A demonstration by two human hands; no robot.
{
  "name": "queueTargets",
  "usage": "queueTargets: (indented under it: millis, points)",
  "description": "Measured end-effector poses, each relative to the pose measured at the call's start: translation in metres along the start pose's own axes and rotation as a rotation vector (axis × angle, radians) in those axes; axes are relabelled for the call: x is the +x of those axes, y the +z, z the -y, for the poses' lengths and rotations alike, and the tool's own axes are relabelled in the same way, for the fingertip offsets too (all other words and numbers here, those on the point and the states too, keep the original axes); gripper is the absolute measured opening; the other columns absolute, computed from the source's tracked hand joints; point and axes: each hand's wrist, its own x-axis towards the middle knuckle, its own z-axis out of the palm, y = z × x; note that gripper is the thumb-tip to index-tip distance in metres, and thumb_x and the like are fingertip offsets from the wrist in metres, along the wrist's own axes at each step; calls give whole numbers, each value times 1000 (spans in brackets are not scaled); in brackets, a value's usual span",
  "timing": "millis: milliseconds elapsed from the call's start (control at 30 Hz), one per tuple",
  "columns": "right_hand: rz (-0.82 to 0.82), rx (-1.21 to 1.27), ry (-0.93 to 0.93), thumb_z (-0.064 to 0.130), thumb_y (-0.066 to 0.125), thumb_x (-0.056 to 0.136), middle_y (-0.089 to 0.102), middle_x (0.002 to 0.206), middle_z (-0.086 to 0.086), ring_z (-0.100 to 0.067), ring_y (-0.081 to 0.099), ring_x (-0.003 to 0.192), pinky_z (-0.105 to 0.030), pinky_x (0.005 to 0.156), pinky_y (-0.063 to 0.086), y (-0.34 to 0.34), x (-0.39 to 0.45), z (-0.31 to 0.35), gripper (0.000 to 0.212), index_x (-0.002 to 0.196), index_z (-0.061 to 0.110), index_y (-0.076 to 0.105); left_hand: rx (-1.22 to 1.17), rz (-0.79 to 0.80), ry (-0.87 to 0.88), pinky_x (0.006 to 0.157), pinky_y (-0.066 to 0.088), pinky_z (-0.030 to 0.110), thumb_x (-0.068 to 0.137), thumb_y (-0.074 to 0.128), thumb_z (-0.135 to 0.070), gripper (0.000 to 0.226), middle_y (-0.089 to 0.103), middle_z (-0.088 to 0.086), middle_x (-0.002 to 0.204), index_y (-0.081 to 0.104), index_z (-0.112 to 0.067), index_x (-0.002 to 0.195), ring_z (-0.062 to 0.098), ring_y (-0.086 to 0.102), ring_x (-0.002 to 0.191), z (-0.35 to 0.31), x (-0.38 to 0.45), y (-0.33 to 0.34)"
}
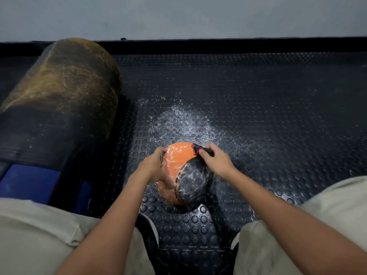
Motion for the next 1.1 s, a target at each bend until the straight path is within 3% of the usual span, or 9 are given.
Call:
queueTargets:
  millis: [100,233,333,400,567,700,833,967,1100]
  points:
    - [-57,7,42,43,50,103,66,98,-4,-14,55,72,-28,60,41,5,3,-3,23,99,20,52,0,-4,15,104,45,48,41,101,-24,132,56,6,140,31,-32,152,33,53,125,-4,0,1]
    - [-18,-2,-74,46,57,99,63,101,-4,-16,60,82,-25,57,41,9,1,3,16,92,34,50,19,-12,22,103,45,46,42,101,-24,129,56,4,141,32,-34,150,31,53,125,-7,0,2]
    - [3,-3,-100,39,57,101,65,92,-1,-12,58,69,-16,48,42,1,-1,1,12,98,29,51,0,-8,24,104,44,46,43,101,-23,129,56,4,140,31,-34,151,31,53,126,-8,-1,2]
    - [-49,16,-32,41,53,103,65,92,-1,-10,56,66,-19,50,41,-1,3,-5,17,103,23,51,-20,-2,30,106,43,48,44,100,-21,129,56,5,141,31,-33,152,33,53,127,-11,-3,3]
    - [-145,2,-7,49,55,99,63,104,-2,-21,63,91,-28,63,46,12,9,-7,15,101,35,52,-11,6,45,106,44,46,47,100,-18,127,55,4,142,30,-33,153,31,52,128,-16,-2,4]
    - [-82,35,-58,44,56,100,64,96,-3,-16,58,76,-23,56,41,5,7,-10,10,98,35,54,-42,15,52,113,39,51,50,98,-11,128,43,5,151,29,-32,156,32,42,137,-18,-1,3]
    - [-137,46,90,41,48,105,61,88,1,-10,51,64,-23,53,37,2,5,-21,18,95,25,49,45,0,25,113,32,56,54,95,-20,127,25,11,148,24,-42,157,33,25,137,-26,-3,4]
    - [-138,18,3,42,53,102,60,102,-6,-12,58,69,-13,46,37,11,4,-10,13,101,29,52,58,50,23,116,30,59,56,96,-17,129,20,13,151,21,-40,158,40,30,138,-22,1,2]
    - [-78,42,-43,42,53,102,59,104,-8,-13,57,71,-17,51,39,8,1,-8,14,103,28,52,92,51,15,116,29,59,57,91,-55,131,15,15,153,11,-39,160,43,22,144,-18,5,6]
